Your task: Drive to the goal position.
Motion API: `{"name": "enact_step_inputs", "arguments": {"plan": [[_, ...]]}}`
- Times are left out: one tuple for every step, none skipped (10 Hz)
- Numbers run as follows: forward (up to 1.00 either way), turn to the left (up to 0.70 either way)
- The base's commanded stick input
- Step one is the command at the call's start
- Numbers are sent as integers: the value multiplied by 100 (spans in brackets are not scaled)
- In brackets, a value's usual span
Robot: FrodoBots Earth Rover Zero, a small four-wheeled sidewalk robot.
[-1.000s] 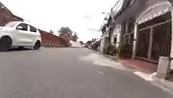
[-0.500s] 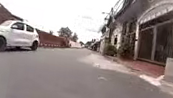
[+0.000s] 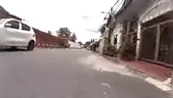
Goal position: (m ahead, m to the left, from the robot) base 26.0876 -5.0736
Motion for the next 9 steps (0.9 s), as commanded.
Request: {"name": "enact_step_inputs", "arguments": {"plan": [[70, 0], [70, 0], [70, 0], [70, 0], [70, 0], [70, 0], [70, 0], [70, 0], [70, 0]]}}
